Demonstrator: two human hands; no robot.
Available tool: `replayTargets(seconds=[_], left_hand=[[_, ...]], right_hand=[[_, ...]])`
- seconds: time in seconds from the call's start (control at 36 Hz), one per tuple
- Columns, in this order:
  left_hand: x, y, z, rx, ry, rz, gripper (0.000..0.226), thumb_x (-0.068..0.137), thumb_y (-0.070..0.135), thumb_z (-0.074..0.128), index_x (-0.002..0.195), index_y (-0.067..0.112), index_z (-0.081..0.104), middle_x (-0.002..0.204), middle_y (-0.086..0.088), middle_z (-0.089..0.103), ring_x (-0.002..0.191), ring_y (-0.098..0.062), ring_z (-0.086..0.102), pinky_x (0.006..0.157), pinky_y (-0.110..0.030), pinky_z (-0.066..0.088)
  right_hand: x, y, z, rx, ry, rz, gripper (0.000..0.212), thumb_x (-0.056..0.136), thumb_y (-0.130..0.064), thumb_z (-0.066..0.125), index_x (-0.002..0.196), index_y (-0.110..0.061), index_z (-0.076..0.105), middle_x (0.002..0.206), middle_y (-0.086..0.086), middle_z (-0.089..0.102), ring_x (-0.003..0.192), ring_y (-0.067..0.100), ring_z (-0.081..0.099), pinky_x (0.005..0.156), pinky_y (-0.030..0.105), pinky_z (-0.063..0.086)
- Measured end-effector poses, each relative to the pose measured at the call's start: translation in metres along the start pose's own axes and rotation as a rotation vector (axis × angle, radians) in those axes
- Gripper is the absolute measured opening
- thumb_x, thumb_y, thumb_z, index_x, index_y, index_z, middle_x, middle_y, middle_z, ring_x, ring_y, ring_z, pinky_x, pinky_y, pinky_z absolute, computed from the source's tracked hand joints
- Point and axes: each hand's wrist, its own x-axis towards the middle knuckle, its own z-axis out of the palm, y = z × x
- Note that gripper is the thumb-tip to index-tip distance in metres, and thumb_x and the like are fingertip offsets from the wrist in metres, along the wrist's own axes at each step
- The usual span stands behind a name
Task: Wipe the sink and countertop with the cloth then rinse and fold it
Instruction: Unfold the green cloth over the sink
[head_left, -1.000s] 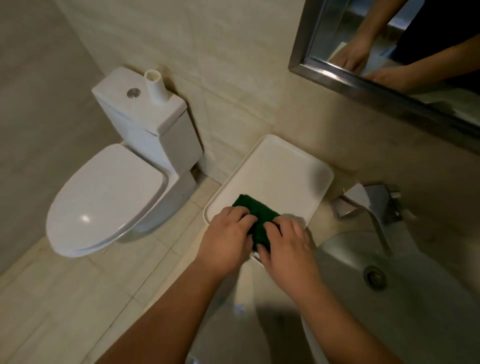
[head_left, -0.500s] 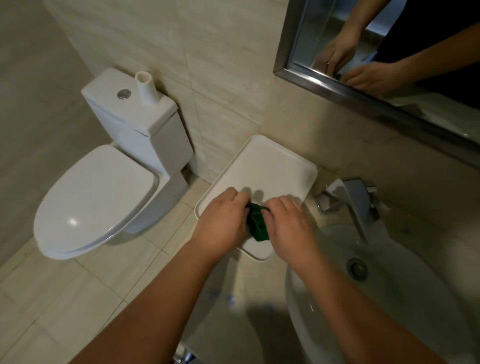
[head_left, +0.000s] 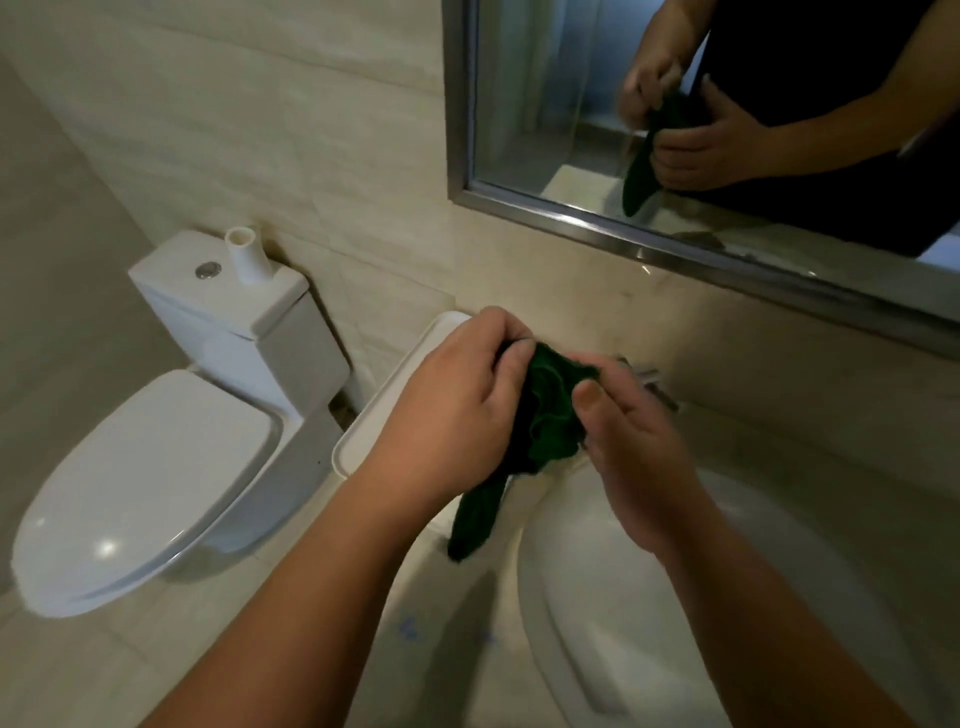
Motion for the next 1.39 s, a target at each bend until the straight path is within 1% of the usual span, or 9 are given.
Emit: replayTargets(seconds=[0.08, 0.22, 0.42, 0.67, 0.81, 0.94, 1.14, 1.28, 1.39], left_hand=[[-0.009, 0.02, 0.016, -0.169, 0.034, -0.007, 0.023, 0.109, 0.031, 0.049, 0.09, 0.024, 0.059, 0.077, 0.004, 0.063, 0.069, -0.006, 0.059, 0.058, -0.023, 0.046], [-0.035, 0.043, 0.054, -0.477, -0.021, -0.044, 0.028, 0.108, 0.024, 0.054, 0.086, 0.01, 0.065, 0.071, 0.0, 0.06, 0.068, -0.013, 0.057, 0.063, -0.031, 0.049], [-0.083, 0.063, 0.118, -0.606, -0.073, -0.001, 0.026, 0.107, 0.023, 0.056, 0.091, 0.006, 0.067, 0.071, -0.006, 0.067, 0.063, -0.018, 0.065, 0.058, -0.034, 0.051], [-0.154, 0.087, 0.172, -0.781, -0.101, 0.058, 0.023, 0.105, 0.017, 0.056, 0.094, -0.002, 0.064, 0.079, -0.015, 0.057, 0.071, -0.026, 0.05, 0.059, -0.035, 0.039], [-0.203, 0.09, 0.165, -0.795, -0.136, 0.089, 0.017, 0.103, 0.02, 0.058, 0.09, 0.011, 0.066, 0.08, -0.016, 0.063, 0.072, -0.031, 0.061, 0.068, -0.05, 0.051], [-0.236, 0.081, 0.148, -0.725, -0.071, 0.017, 0.024, 0.1, 0.017, 0.056, 0.076, 0.013, 0.06, 0.066, -0.002, 0.061, 0.062, -0.018, 0.059, 0.054, -0.032, 0.047], [-0.259, 0.076, 0.151, -0.437, -0.125, 0.042, 0.018, 0.102, 0.018, 0.056, 0.104, 0.005, 0.067, 0.086, -0.007, 0.068, 0.077, -0.021, 0.061, 0.064, -0.035, 0.053], [-0.261, 0.087, 0.156, -0.483, -0.429, 0.212, 0.05, 0.089, 0.045, 0.075, 0.136, 0.033, 0.06, 0.134, 0.003, 0.064, 0.121, -0.017, 0.063, 0.107, -0.044, 0.051], [-0.267, 0.103, 0.165, -0.659, -0.82, 0.278, 0.052, 0.095, 0.016, 0.076, 0.144, 0.02, 0.058, 0.133, -0.012, 0.07, 0.124, -0.028, 0.068, 0.109, -0.047, 0.052]], right_hand=[[-0.028, 0.003, -0.022, -0.036, -0.042, -0.018, 0.036, 0.096, -0.017, 0.068, 0.131, -0.018, 0.063, 0.114, 0.003, 0.076, 0.107, 0.016, 0.072, 0.084, 0.028, 0.059], [-0.074, 0.015, -0.054, 0.058, 0.039, -0.09, 0.034, 0.099, -0.013, 0.058, 0.132, -0.015, 0.066, 0.121, 0.012, 0.075, 0.117, 0.031, 0.07, 0.099, 0.045, 0.056], [-0.129, 0.027, -0.094, -0.397, 0.451, -0.252, 0.026, 0.096, -0.027, 0.07, 0.118, -0.04, 0.066, 0.107, -0.008, 0.068, 0.099, 0.015, 0.067, 0.082, 0.026, 0.058], [-0.227, 0.039, -0.114, -0.44, 0.336, -0.295, 0.036, 0.086, -0.011, 0.078, 0.118, -0.027, 0.072, 0.103, -0.002, 0.078, 0.096, 0.021, 0.075, 0.091, 0.04, 0.06], [-0.286, 0.044, -0.1, -0.64, 0.485, -0.353, 0.01, 0.089, -0.024, 0.073, 0.096, -0.03, 0.077, 0.089, -0.004, 0.079, 0.089, 0.02, 0.075, 0.089, 0.052, 0.058], [-0.338, 0.033, -0.089, -0.625, 0.675, -0.34, 0.011, 0.092, -0.028, 0.06, 0.087, -0.031, 0.07, 0.08, -0.009, 0.073, 0.081, 0.019, 0.07, 0.081, 0.048, 0.058], [-0.381, -0.007, -0.076, -0.808, 0.738, -0.319, 0.014, 0.101, -0.028, 0.052, 0.093, -0.026, 0.064, 0.09, 0.0, 0.068, 0.085, 0.02, 0.065, 0.08, 0.046, 0.054], [-0.387, -0.027, -0.068, -0.958, 0.644, -0.268, 0.015, 0.1, -0.027, 0.054, 0.097, -0.027, 0.069, 0.091, -0.003, 0.07, 0.088, 0.017, 0.066, 0.083, 0.046, 0.056], [-0.389, -0.039, -0.065, -0.956, 0.574, -0.214, 0.01, 0.096, -0.032, 0.063, 0.106, -0.033, 0.066, 0.094, -0.004, 0.07, 0.088, 0.015, 0.067, 0.076, 0.041, 0.055]])
